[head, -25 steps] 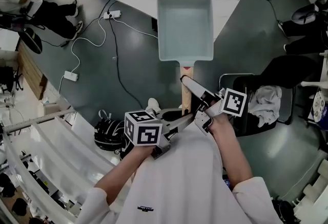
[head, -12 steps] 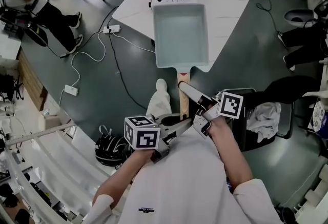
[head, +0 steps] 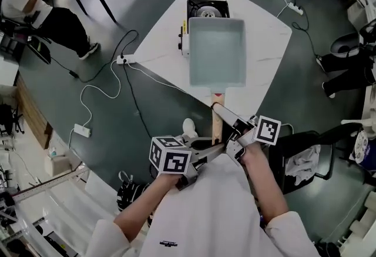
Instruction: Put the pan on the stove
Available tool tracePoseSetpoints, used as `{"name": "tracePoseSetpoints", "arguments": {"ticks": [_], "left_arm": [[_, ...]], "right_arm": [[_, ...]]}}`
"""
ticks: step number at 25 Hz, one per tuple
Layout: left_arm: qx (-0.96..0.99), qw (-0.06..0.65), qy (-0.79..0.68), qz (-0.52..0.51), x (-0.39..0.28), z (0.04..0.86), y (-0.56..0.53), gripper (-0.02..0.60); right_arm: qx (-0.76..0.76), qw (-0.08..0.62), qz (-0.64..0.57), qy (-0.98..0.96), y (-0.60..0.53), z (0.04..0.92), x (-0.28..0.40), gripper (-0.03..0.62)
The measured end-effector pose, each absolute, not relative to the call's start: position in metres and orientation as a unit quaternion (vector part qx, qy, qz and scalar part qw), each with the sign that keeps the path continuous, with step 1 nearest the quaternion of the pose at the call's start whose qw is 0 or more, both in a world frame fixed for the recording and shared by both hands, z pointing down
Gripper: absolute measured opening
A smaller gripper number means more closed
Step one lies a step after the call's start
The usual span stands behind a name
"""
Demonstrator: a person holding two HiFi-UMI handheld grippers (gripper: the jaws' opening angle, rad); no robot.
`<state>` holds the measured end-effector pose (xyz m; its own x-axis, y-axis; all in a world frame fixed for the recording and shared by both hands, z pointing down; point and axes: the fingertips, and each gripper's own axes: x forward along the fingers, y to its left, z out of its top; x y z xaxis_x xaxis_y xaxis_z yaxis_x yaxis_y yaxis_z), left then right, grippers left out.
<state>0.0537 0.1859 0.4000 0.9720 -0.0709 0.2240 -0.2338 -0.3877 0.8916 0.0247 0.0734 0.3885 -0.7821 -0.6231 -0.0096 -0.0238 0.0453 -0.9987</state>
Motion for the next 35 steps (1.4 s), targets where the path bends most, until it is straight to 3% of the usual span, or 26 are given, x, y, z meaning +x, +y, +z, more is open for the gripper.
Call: {"name": "tracePoseSetpoints", "arguments": {"ticks": [16, 35], "left_arm": [[0.824, 0.553, -0.095, 0.075, 0.075, 0.401, 0.075, 0.084], [0.789, 0.596, -0.129, 0.071, 0.082, 0.456, -0.035, 0.084]], "right_arm": [[-0.238, 0.228, -0.661, 0.674, -0.038, 0.394, 0.046, 0.126], [-0.231, 0.208, -0.701, 0.642, -0.144, 0.463, 0.052, 0.127]]}}
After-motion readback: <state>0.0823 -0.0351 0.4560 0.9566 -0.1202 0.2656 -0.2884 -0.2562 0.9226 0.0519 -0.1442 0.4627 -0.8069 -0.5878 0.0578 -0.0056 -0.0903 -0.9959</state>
